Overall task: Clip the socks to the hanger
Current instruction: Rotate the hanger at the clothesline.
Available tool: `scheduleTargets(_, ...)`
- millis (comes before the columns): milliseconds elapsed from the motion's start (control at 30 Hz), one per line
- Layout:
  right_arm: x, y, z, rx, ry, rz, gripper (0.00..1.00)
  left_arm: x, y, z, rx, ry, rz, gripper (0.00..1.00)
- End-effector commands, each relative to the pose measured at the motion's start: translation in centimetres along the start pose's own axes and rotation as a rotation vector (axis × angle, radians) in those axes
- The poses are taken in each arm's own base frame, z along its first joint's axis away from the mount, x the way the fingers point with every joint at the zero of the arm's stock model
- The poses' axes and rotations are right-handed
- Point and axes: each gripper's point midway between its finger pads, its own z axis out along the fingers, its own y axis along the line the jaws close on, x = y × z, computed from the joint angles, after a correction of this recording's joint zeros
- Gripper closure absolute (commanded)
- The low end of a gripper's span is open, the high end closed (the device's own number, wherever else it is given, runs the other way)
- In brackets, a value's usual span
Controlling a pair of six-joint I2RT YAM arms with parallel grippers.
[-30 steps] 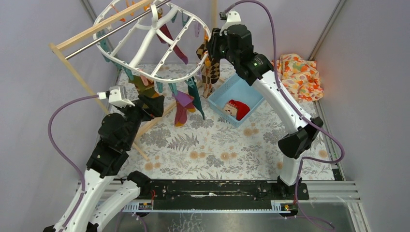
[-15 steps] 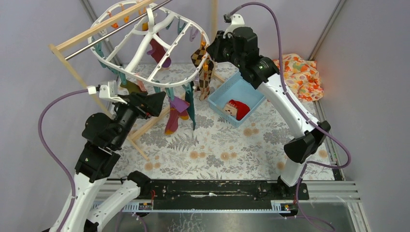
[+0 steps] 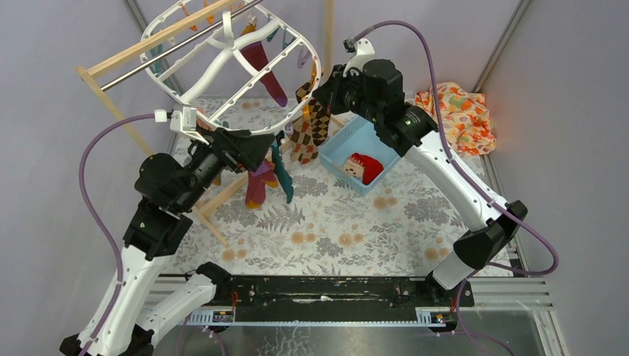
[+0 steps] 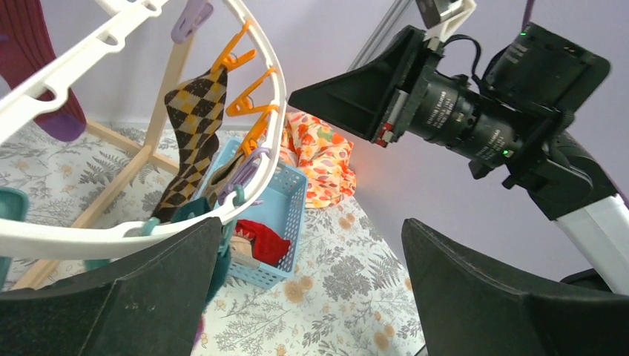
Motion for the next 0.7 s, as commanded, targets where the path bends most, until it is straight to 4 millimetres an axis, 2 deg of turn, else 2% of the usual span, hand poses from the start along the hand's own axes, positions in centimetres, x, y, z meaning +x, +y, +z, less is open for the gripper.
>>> scheduleTargets(0,-2.0,3.3,-2.0,-0.097,-0.082,-0.003,0.94,-1.4,-2.0,0.3,0.091,-0.047,-0.023,0.02)
scheduleTargets(167,-1.0,4.9,-2.0,-0.128,-0.068,-0.007,0.94,-0.2,-1.9,0.9,0.105,-0.013,-0.052,0.02)
scheduleTargets(233,-0.6,4.9,-1.9,-0.115,-0.068,-0.014,0.94,0.2,-1.7,1.0,0.1,-0.003,-0.054,0.02)
scheduleTargets(333,-0.7,3.6,-2.6,-0.058,-0.1,-0.015,0.95,0.1,-1.4,1.0,0.088,-0.01,-0.042,0.01)
scheduleTargets(533,-2.3,1.2,-5.4,0.05,-0.154,-0.046,0.95,1.1,0.3,1.5,0.027,-0.001,-0.024,0.01)
scheduleTargets(667,-1.2,0.2,-4.1,0.077,-0.117,-0.065,0.95,1.8,0.3,1.8,0.04,0.011,-0.049,0.02)
